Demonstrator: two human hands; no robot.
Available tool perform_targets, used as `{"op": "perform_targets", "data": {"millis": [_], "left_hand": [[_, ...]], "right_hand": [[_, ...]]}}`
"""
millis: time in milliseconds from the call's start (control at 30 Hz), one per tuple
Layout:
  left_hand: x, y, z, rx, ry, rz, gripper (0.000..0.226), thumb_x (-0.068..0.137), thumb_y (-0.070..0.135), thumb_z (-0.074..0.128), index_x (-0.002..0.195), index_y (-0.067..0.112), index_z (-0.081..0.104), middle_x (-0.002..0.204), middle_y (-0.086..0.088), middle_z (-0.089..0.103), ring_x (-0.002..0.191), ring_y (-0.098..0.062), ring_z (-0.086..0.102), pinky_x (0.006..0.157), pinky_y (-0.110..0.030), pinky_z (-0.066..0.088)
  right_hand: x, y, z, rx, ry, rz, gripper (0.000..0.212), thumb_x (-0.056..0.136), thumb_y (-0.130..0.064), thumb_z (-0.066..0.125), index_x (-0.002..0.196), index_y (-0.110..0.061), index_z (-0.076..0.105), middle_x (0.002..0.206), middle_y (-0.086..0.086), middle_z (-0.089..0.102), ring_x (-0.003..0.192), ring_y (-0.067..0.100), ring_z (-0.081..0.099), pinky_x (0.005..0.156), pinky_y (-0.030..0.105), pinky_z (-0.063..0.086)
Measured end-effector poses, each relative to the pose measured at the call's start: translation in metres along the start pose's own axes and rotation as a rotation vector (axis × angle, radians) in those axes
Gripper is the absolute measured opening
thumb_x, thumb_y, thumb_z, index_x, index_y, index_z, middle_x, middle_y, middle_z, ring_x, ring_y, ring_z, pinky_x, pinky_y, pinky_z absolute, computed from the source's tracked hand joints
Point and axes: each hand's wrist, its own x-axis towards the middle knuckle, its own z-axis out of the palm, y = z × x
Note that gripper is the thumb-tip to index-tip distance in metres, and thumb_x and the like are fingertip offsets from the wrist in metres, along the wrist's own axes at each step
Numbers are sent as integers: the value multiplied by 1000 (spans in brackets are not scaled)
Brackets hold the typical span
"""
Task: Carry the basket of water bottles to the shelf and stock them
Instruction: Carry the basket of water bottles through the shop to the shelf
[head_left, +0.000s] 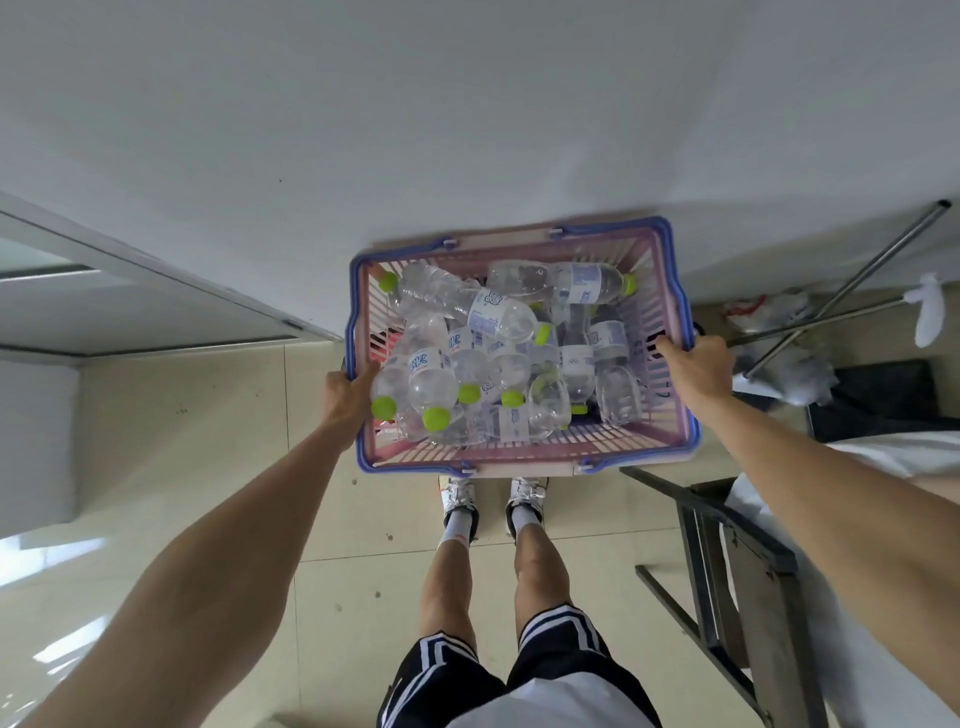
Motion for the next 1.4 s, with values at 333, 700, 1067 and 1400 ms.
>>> {"op": "perform_targets", "data": {"millis": [333, 700, 1067, 1400], "left_hand": [[-29, 23, -35, 94, -4, 75, 32, 98, 31, 68, 79, 6, 64, 66, -7, 56, 55, -18, 52, 49, -27, 40], [-15, 24, -74, 301, -143, 223, 45, 97, 34, 70, 62, 11, 54, 58, -5, 46, 54, -20, 43, 51, -27, 32], [-27, 78, -67, 654, -260, 527, 41, 94, 38, 70, 76, 1, 68, 71, -18, 57, 70, -30, 55, 63, -39, 40], [-91, 67, -4, 933, -434, 828, 47, 92, 41, 70, 70, 0, 64, 66, -18, 57, 68, -31, 56, 66, -44, 43]], "right_hand": [[-47, 1, -18, -22, 49, 64, 34, 84, -35, 70, 85, -2, 73, 75, 17, 70, 67, 33, 69, 56, 40, 54], [-177, 37, 12, 44, 154, 251, 30, 92, -31, 69, 75, -6, 64, 57, 6, 55, 50, 20, 55, 41, 22, 32], [-312, 88, 63, 313, 334, 527, 29, 91, -32, 63, 87, -4, 69, 78, 13, 66, 62, 19, 61, 44, 20, 42], [-433, 156, 106, 537, 529, 808, 32, 90, -29, 63, 78, 0, 69, 64, 10, 64, 54, 23, 62, 42, 23, 41]]}}
